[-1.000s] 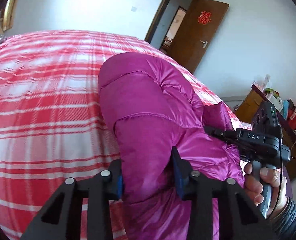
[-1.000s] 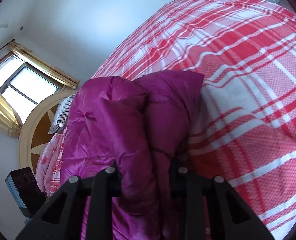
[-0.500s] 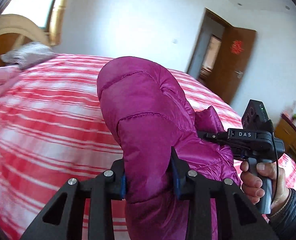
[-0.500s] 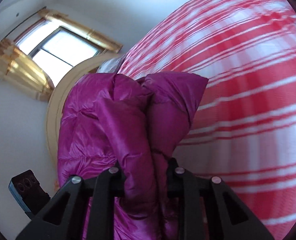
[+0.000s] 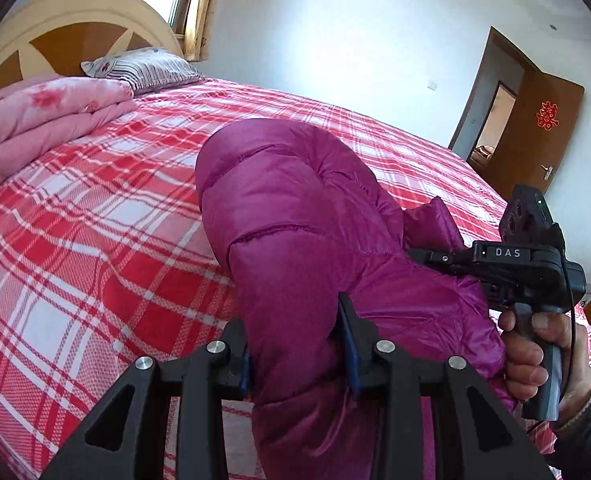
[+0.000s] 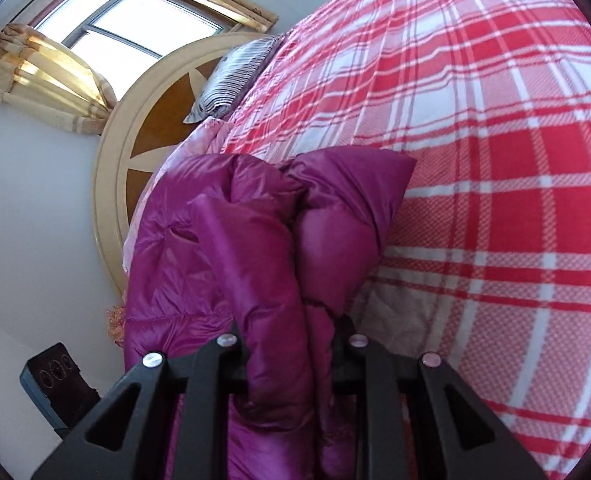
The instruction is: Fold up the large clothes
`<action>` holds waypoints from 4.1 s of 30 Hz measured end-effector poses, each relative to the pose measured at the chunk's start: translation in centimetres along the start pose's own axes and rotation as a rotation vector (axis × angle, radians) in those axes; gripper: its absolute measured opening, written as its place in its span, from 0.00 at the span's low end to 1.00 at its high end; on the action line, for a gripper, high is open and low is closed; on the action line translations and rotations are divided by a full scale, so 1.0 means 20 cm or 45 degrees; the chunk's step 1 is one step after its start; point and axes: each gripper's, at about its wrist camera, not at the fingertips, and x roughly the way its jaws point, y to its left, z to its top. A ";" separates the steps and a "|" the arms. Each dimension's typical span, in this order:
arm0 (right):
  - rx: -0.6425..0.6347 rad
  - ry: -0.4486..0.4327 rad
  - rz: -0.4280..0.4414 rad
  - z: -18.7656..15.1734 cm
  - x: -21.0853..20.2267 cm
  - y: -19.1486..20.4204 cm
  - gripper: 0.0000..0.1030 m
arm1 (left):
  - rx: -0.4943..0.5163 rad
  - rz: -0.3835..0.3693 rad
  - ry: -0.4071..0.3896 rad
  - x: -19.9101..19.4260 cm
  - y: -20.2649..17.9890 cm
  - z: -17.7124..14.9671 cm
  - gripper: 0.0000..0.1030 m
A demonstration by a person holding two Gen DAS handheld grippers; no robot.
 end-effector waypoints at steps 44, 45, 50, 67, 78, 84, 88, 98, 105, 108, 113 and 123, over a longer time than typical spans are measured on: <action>-0.450 -0.548 -0.549 -0.44 -0.76 0.78 0.91 | 0.156 0.197 -0.403 -0.69 -0.23 0.18 0.84; -0.462 -0.557 -0.554 -0.45 -0.77 0.79 0.91 | 0.156 0.196 -0.409 -0.70 -0.23 0.18 0.84; -0.517 -0.610 -0.575 -0.48 -0.81 0.88 0.93 | 0.152 0.196 -0.437 -0.74 -0.23 0.19 0.84; -0.564 -0.680 -0.592 -0.53 -0.86 0.95 0.98 | 0.132 0.200 -0.457 -0.77 -0.22 0.19 0.85; -0.585 -0.695 -0.593 -0.54 -0.87 0.97 0.99 | 0.129 0.200 -0.448 -0.77 -0.22 0.19 0.85; -0.587 -0.691 -0.594 -0.53 -0.87 0.98 1.00 | 0.124 0.199 -0.433 -0.76 -0.21 0.19 0.85; -0.591 -0.698 -0.595 -0.53 -0.87 0.98 1.00 | 0.127 0.196 -0.426 -0.76 -0.22 0.18 0.85; -0.576 -0.707 -0.583 -0.55 -0.88 0.97 1.00 | 0.119 0.190 -0.417 -0.76 -0.23 0.19 0.85; -0.573 -0.714 -0.579 -0.57 -0.89 0.97 1.00 | 0.097 0.202 -0.453 -0.81 -0.22 0.21 0.85; -0.567 -0.713 -0.576 -0.57 -0.89 0.96 1.00 | 0.090 0.207 -0.461 -0.82 -0.21 0.21 0.85; -0.566 -0.706 -0.574 -0.57 -0.88 0.95 1.00 | 0.084 0.233 -0.466 -0.82 -0.20 0.22 0.85; -0.555 -0.685 -0.572 -0.58 -0.86 0.94 1.00 | 0.115 0.302 -0.506 -0.81 -0.19 0.21 0.85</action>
